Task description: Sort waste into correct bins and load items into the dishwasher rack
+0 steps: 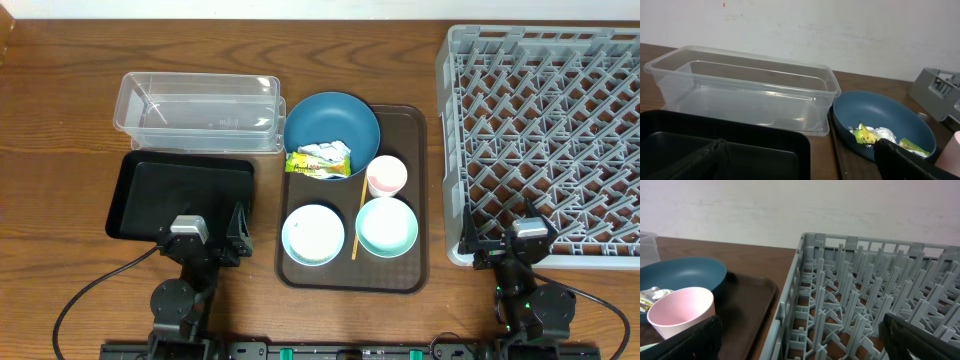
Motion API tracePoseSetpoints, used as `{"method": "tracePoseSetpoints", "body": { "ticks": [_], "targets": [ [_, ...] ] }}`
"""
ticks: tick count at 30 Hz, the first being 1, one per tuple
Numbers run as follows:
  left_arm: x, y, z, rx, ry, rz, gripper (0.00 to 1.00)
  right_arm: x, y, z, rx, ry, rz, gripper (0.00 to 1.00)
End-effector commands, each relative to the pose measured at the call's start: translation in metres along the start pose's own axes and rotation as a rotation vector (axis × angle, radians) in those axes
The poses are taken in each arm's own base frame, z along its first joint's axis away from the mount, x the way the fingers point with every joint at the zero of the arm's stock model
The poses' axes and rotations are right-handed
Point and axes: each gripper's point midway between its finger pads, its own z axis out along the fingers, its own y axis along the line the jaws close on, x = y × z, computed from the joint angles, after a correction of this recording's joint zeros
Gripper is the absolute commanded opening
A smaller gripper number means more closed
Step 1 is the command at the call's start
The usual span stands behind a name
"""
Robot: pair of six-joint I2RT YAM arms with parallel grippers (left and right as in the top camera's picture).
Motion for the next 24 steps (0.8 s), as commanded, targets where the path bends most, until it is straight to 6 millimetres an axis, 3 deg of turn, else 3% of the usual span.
{"method": "tracePoseSetpoints", "body": {
  "ticks": [1, 24],
  "targets": [
    [0.0144, 0.0099, 0.0001, -0.048, 0.049, -0.001, 0.95, 0.0014, 0.0009, 0.0, -0.008, 0.004, -0.011, 0.99],
    [0.0148, 0.0101, 0.0002, -0.049, 0.051, -0.001, 0.95, 0.0012, 0.0008, 0.0, -0.008, 0.003, -0.011, 0.99]
  ]
}}
